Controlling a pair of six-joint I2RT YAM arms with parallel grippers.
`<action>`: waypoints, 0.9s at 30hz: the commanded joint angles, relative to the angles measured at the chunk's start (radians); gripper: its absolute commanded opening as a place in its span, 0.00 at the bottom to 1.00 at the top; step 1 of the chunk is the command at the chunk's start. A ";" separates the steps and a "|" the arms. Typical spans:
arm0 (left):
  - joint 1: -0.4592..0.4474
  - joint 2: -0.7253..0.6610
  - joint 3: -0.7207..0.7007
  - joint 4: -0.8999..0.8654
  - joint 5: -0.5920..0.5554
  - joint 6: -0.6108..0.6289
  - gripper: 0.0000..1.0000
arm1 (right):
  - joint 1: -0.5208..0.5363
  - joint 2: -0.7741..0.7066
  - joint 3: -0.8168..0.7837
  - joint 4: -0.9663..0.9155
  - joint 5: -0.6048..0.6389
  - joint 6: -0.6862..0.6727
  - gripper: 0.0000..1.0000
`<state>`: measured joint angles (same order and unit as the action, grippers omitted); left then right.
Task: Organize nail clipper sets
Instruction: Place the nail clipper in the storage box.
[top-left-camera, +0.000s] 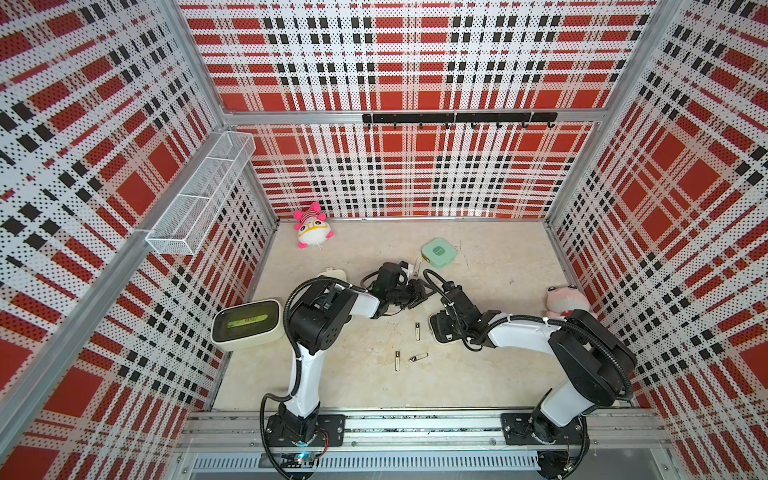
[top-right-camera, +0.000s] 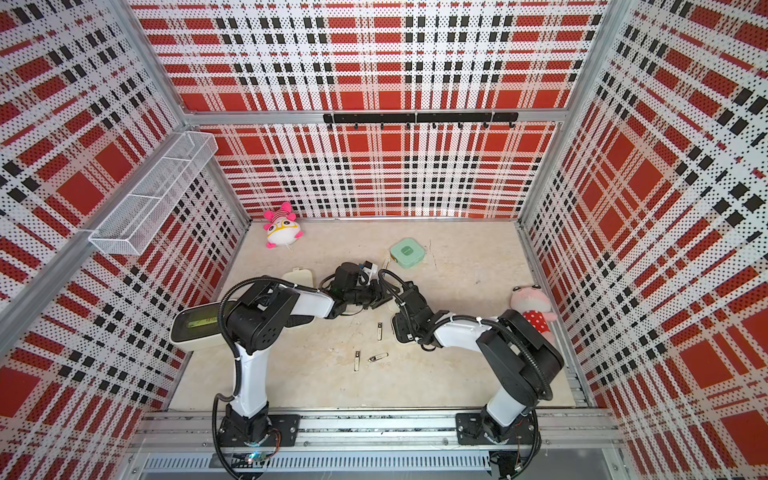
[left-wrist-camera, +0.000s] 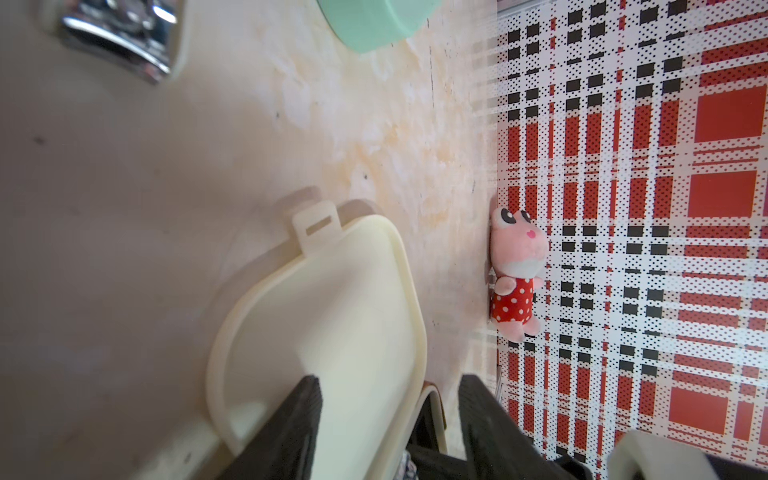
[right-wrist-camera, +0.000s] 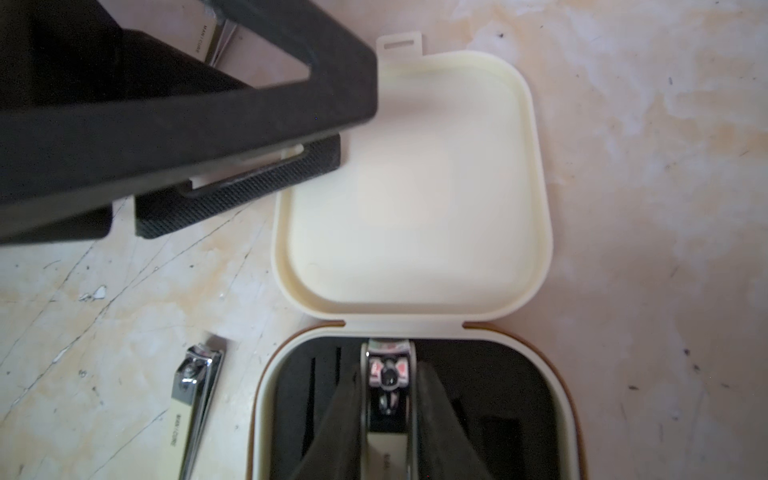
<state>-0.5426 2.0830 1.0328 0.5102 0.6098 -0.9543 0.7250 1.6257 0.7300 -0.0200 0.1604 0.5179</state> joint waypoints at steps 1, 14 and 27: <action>0.001 0.024 -0.023 -0.010 -0.005 0.001 0.58 | 0.026 0.051 -0.038 -0.150 -0.073 0.023 0.21; -0.008 0.006 -0.033 -0.009 -0.006 0.003 0.58 | 0.025 0.019 0.013 -0.194 -0.003 0.057 0.37; -0.008 -0.001 -0.033 -0.009 -0.006 0.003 0.58 | 0.026 -0.058 0.063 -0.262 0.071 0.065 0.59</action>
<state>-0.5465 2.0830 1.0172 0.5266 0.6098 -0.9588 0.7483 1.5925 0.7815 -0.1909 0.1894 0.5713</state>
